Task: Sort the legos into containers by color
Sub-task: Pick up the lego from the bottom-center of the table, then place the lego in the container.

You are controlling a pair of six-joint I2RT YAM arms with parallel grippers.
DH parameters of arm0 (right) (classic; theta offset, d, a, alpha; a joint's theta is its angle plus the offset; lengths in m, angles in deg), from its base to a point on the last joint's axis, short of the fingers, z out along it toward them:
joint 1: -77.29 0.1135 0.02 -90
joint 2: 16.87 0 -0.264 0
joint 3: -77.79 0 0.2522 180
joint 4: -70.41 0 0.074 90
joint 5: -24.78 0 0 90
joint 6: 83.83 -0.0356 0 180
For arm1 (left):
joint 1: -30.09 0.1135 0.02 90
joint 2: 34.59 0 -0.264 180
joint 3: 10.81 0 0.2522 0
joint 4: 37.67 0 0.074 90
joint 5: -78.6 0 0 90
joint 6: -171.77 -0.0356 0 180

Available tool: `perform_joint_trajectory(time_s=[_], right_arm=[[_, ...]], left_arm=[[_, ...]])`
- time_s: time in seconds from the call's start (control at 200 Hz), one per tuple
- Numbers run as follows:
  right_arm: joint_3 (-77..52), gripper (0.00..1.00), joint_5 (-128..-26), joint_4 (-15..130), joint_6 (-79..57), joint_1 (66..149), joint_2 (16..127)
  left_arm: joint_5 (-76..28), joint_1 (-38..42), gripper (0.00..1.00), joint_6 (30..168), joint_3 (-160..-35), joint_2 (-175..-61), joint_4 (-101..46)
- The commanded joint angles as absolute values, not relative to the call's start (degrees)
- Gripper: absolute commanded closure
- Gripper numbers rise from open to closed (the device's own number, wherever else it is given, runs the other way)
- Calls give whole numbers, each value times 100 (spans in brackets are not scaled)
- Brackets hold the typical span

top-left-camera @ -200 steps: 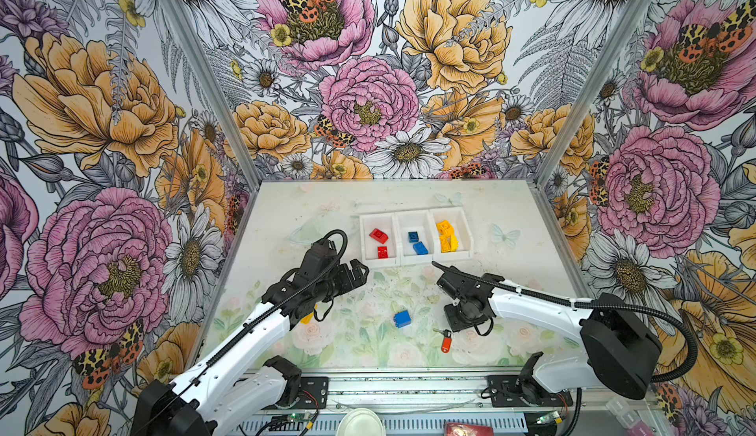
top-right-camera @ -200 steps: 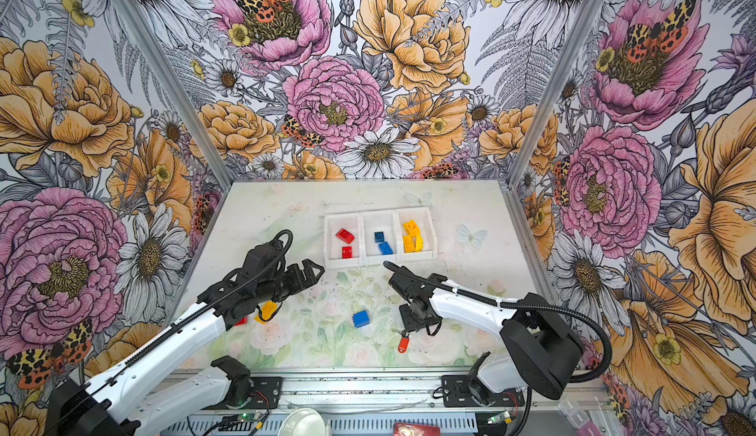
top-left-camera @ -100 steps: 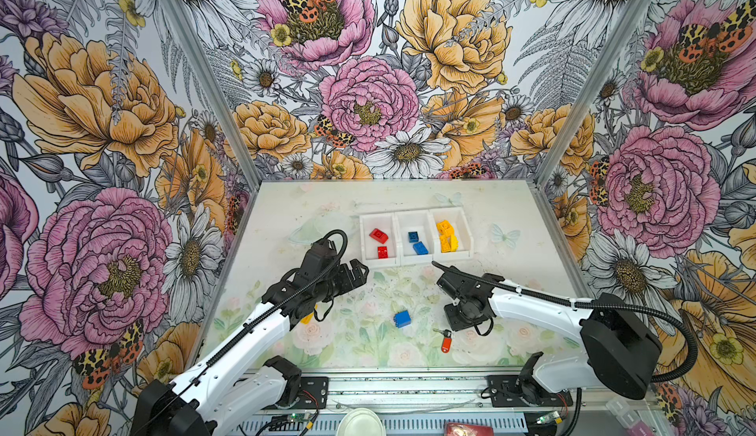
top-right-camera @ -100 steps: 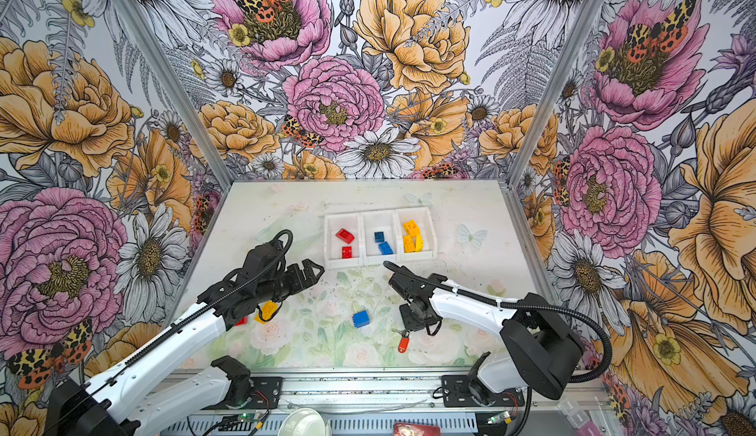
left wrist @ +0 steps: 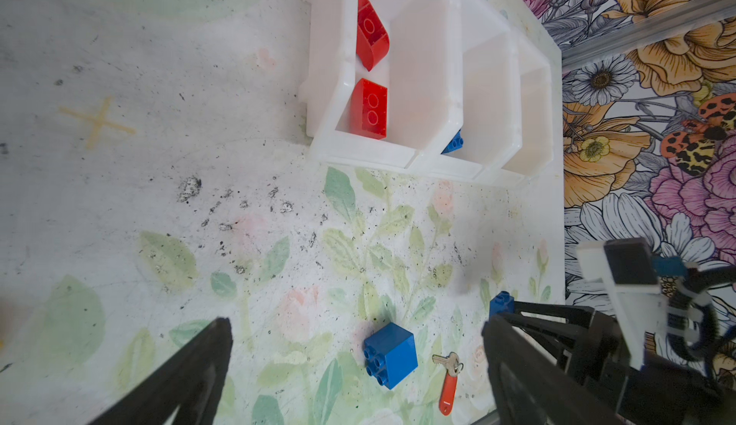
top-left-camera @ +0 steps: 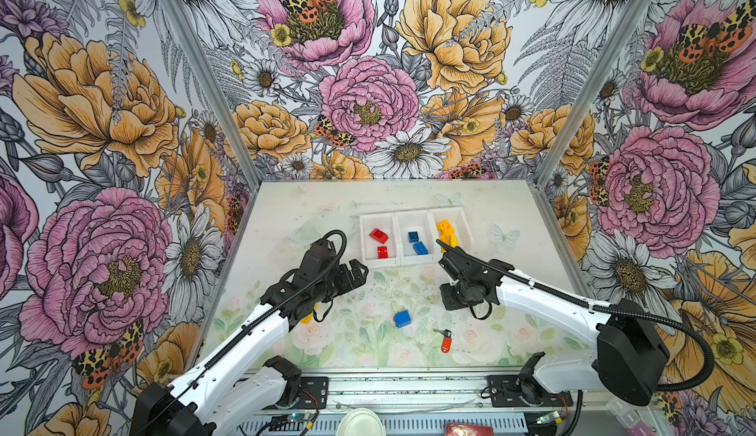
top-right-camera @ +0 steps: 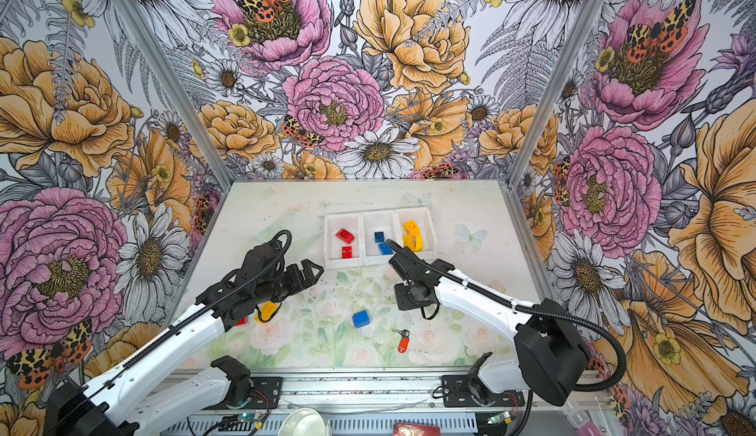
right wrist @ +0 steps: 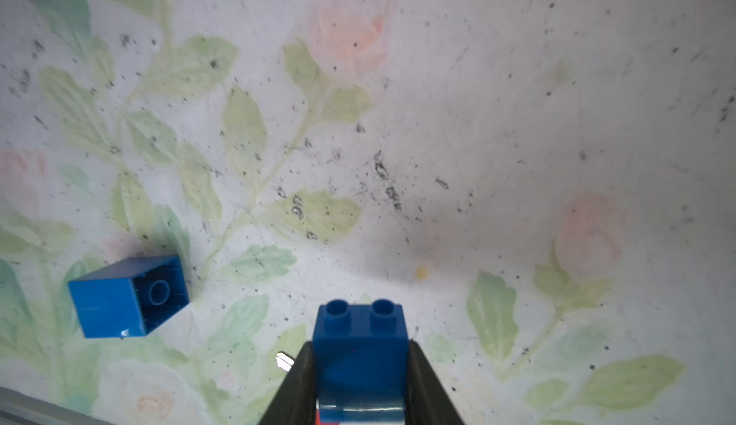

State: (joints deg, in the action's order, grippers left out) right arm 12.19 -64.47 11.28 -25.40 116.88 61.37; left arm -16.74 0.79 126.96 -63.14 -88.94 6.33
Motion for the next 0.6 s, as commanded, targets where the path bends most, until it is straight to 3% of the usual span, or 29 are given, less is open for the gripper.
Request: perform_joint_trajectory(time_s=[0.0,0.595], right_arm=[[691,70,-6504,1162,-2334,11564,6190],[-1710,70,-6599,1198,-1468,11095,7611]], left_arm=[[-1526,49,1,12651,-6407,-8904,714],[-1506,104,1,12597,-6509,-9045,715]])
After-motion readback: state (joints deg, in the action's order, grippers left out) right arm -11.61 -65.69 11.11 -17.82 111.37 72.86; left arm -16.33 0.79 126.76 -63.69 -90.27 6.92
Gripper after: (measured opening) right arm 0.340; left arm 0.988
